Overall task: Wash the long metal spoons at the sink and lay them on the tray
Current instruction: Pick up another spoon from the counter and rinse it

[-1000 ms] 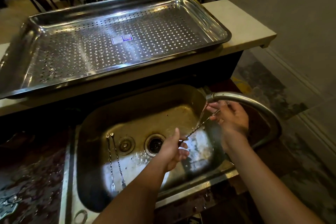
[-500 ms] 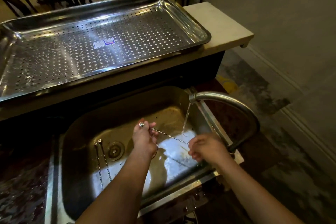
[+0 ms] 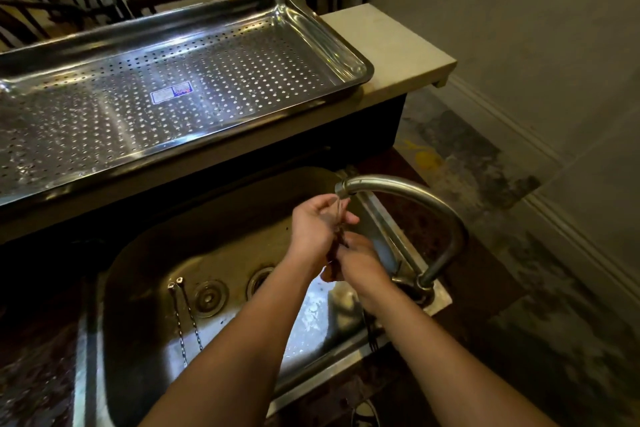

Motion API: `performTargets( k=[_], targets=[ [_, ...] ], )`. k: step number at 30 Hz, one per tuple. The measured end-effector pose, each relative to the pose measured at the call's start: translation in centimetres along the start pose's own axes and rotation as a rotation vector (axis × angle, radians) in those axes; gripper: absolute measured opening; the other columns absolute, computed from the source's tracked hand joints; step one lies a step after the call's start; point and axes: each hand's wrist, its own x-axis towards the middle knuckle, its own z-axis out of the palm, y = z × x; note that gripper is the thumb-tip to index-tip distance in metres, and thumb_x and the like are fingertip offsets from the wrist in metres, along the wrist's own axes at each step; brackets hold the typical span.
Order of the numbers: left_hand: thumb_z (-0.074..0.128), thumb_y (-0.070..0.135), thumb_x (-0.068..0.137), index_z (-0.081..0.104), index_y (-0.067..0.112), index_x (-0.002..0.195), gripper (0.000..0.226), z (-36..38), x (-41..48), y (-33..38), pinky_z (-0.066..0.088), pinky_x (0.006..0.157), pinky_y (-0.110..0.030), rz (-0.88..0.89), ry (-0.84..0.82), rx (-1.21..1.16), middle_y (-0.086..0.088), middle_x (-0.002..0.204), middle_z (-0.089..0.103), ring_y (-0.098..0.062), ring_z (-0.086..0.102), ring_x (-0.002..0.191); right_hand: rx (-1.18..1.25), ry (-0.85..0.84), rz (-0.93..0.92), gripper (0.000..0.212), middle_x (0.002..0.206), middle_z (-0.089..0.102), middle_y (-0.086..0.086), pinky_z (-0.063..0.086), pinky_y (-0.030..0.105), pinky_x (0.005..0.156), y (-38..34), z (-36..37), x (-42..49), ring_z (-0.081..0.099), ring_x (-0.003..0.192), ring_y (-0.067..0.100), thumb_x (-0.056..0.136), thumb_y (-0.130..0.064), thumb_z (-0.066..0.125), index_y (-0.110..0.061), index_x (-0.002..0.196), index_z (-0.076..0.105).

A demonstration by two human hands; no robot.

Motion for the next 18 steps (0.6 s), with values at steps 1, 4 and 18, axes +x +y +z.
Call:
performTargets(
  k=[1, 4, 18],
  targets=[
    [0.063, 0.020, 0.093, 0.066, 0.004, 0.103, 0.019, -0.2, -0.1, 0.4, 0.053, 0.053, -0.030, 0.019, -0.026, 0.012, -0.007, 0.073, 0.073, -0.017, 0.067, 0.063, -0.002, 0.000, -0.031, 0.021, 0.064, 0.065, 0.002, 0.052, 0.027, 0.050, -0.6, -0.1, -0.1, 0.060, 0.047, 0.011, 0.099, -0.022, 0.046, -0.019, 0.087, 0.064],
    [0.064, 0.021, 0.091, 0.073, 0.018, 0.083, 0.012, -0.3, -0.8, 1.4, 0.047, 0.044, -0.026, 0.066, -0.092, 0.064, -0.003, 0.077, 0.075, -0.022, 0.065, 0.062, -0.082, 0.085, -0.004, 0.025, 0.058, 0.054, 0.003, 0.039, 0.022, 0.039, -2.8, -0.2, -0.1, 0.049, 0.041, 0.015, 0.100, -0.023, 0.045, -0.016, 0.078, 0.056],
    [0.063, 0.020, 0.092, 0.076, 0.022, 0.093, 0.013, -3.8, -1.0, 5.6, 0.047, 0.056, -0.017, 0.271, 0.196, -0.122, 0.000, 0.074, 0.074, -0.005, 0.064, 0.069, -0.075, -0.034, -0.442, 0.035, 0.062, 0.057, -0.008, 0.044, 0.026, 0.062, 1.5, -0.5, 0.8, 0.054, 0.060, 0.008, 0.097, -0.042, 0.047, -0.015, 0.083, 0.063]
  ],
)
